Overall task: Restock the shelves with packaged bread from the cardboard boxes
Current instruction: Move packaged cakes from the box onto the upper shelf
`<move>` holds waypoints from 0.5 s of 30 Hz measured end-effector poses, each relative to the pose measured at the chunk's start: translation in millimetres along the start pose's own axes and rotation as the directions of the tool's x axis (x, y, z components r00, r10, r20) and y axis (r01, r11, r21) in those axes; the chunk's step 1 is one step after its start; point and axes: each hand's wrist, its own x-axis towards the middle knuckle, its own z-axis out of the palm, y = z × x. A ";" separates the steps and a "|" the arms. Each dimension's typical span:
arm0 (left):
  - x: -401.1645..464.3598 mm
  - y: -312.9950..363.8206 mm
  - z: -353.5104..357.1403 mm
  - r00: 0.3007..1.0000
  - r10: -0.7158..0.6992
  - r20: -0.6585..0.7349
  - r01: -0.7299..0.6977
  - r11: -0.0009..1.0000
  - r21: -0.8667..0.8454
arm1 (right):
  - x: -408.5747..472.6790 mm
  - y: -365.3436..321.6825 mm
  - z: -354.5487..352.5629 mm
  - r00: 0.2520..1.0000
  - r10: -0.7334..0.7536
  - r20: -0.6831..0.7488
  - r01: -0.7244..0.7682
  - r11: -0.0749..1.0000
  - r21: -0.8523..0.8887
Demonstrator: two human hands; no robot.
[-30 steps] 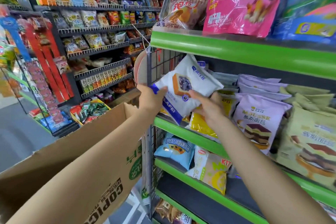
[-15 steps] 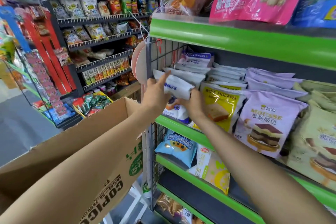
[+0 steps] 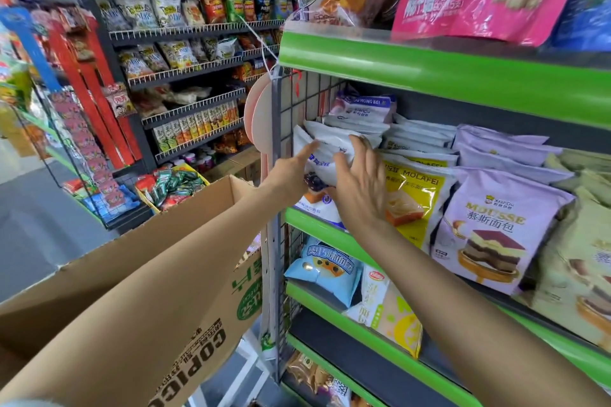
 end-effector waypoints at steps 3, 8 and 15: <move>-1.7 1.0 2.4 0.997 -0.013 0.070 0.011 1.000 0.024 | 3.8 -7.1 -11.7 0.983 -0.041 0.178 0.048 0.998 -0.036; -14.5 -2.0 -5.4 0.999 0.023 0.026 -0.022 0.999 -0.034 | 3.3 -8.9 -25.5 0.982 -0.084 0.169 0.092 0.995 -0.042; -48.9 -22.3 -25.1 0.998 0.059 -0.020 -0.059 0.998 -0.035 | -21.4 -21.2 -46.7 0.983 -0.160 0.092 0.135 0.962 0.236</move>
